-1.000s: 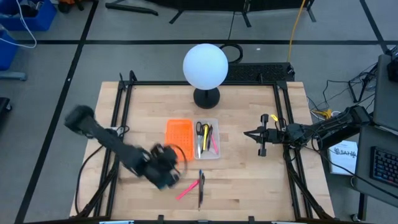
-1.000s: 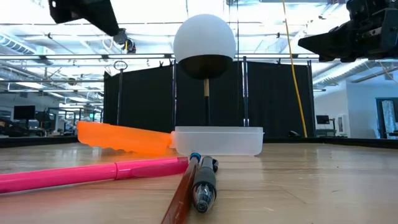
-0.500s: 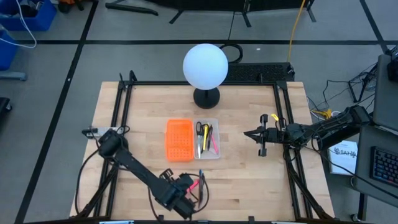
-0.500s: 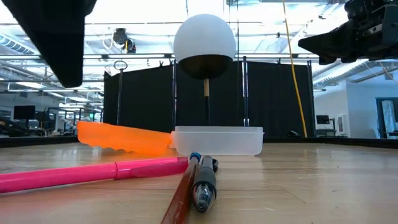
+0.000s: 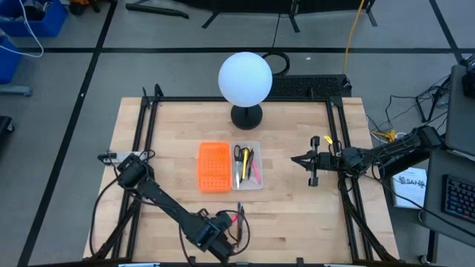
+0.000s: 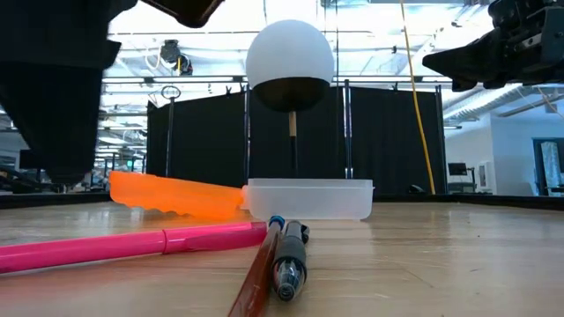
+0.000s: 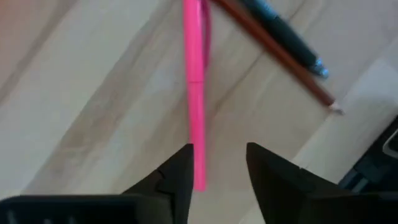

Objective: Pick & place school supplies into a supply box
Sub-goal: Put the pink highlighter into the supply box

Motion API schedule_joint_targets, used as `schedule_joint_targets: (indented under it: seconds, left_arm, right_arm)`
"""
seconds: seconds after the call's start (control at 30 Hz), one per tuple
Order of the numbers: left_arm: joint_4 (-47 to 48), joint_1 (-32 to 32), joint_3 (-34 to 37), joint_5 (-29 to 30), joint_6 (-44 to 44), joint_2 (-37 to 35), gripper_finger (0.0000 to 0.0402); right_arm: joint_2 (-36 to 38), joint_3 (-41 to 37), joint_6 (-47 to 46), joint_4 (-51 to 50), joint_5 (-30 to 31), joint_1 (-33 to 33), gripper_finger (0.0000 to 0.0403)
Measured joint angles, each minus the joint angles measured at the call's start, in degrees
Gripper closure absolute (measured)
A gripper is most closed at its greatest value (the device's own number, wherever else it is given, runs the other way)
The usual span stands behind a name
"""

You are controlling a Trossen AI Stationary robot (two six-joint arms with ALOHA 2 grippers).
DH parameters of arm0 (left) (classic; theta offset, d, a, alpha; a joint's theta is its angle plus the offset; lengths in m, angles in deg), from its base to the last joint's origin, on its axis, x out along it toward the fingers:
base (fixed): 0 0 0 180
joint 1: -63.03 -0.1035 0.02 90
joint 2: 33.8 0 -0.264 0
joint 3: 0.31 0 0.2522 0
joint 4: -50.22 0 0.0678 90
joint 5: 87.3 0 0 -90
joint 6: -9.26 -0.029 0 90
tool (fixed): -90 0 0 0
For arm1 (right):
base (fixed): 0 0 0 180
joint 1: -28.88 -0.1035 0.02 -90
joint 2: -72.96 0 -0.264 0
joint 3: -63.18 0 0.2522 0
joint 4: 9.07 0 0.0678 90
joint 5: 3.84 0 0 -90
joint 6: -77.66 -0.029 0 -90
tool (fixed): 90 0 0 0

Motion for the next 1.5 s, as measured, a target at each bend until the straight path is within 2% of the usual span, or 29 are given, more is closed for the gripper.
schedule_joint_targets:
  seconds: [0.13, 0.43, 0.67, 1.1, 1.2, 1.4, 1.5]
  left_arm:
    - [-1.4, -0.6, 1.7, 1.0, -0.6, 0.0, 0.023]
    - [-7.7, -1.0, 8.1, 2.2, -10.6, 0.0, 0.0244]
    - [-10.3, -0.7, 12.2, 2.9, -11.4, 0.0, 0.0245]
    - [-7.9, -3.1, 12.1, 2.4, -9.2, 2.1, 0.0247]
    - [-9.4, -3.6, 12.1, 0.5, -11.1, 2.0, 0.0272]
    - [-8.9, -3.6, 12.2, -2.8, -13.8, 2.0, 0.0375]
    - [-9.2, -3.7, 12.2, -4.3, -14.4, 1.9, 0.0376]
  right_arm:
    - [0.0, 0.0, 0.0, 0.0, 0.0, 0.0, 0.0403]
    - [0.0, 0.0, 0.0, -0.2, 0.0, 0.0, 0.0403]
    - [0.0, 0.0, 0.9, -1.8, 0.1, 0.0, 0.0403]
    - [-0.1, 0.0, -0.9, -2.1, 0.1, 0.0, 0.0403]
    - [-0.1, 0.0, -1.7, -2.3, 0.1, 0.0, 0.0403]
    - [-0.1, 0.0, -1.7, -4.2, 0.1, 0.0, 0.0403]
    - [-0.1, 0.0, -1.7, -4.7, 0.1, 0.0, 0.0403]
